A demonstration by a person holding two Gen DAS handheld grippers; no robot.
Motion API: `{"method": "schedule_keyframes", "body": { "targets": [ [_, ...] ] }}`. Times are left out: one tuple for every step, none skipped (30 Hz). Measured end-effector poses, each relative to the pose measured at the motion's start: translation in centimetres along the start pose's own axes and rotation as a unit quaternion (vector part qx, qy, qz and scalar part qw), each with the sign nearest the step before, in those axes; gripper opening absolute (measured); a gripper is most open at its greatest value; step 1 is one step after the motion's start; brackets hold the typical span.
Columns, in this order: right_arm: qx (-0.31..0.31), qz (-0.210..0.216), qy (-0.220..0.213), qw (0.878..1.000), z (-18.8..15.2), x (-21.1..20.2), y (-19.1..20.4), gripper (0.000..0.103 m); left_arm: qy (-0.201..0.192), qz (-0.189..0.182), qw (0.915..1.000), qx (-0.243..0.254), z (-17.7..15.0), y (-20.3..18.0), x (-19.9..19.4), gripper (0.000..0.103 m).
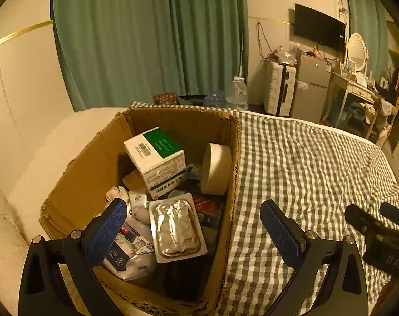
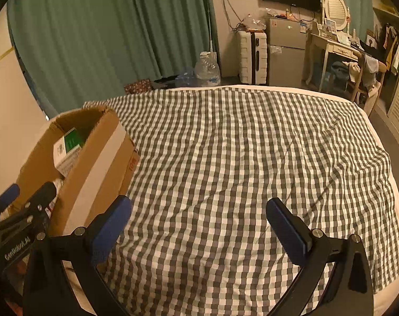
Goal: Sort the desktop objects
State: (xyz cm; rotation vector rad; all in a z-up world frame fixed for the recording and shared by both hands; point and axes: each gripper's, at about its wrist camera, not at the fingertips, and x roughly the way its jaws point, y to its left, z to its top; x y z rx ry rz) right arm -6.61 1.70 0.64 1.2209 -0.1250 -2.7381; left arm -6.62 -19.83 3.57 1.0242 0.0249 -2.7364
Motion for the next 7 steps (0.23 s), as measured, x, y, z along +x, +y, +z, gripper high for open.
{"method": "schedule_keyframes", "body": {
  "targets": [
    [-0.001, 0.000, 0.000, 1.000, -0.16, 0.04, 0.07, 0.103, 0.000, -0.004, 1.0000, 0.001, -0.06, -0.11, -0.03, 0.103],
    [-0.001, 0.002, 0.003, 1.000, -0.32, 0.13, 0.10, 0.103, -0.003, -0.004, 1.0000, 0.002, -0.13, -0.27, -0.11, 0.103],
    [0.000, 0.003, 0.005, 1.000, -0.46, 0.21, 0.14, 0.103, -0.004, 0.004, 1.0000, 0.003, -0.19, -0.47, -0.22, 0.103],
    [0.001, 0.003, 0.006, 1.000, -0.58, 0.26, 0.11, 0.102, -0.005, 0.014, 0.9999, 0.004, -0.26, -0.66, -0.37, 0.103],
    [0.001, 0.002, 0.008, 1.000, -0.70, 0.33, 0.03, 0.102, -0.010, 0.019, 0.9998, 0.005, -0.31, -0.80, -0.61, 0.103],
    [0.002, 0.002, 0.010, 1.000, -0.80, 0.39, -0.09, 0.103, -0.011, 0.018, 0.9998, 0.002, -0.24, -0.81, -0.75, 0.103],
    [0.004, 0.001, 0.011, 1.000, -0.85, 0.54, 0.03, 0.103, -0.011, 0.013, 0.9999, -0.001, -0.11, -0.83, -0.84, 0.103]
  ]
}}
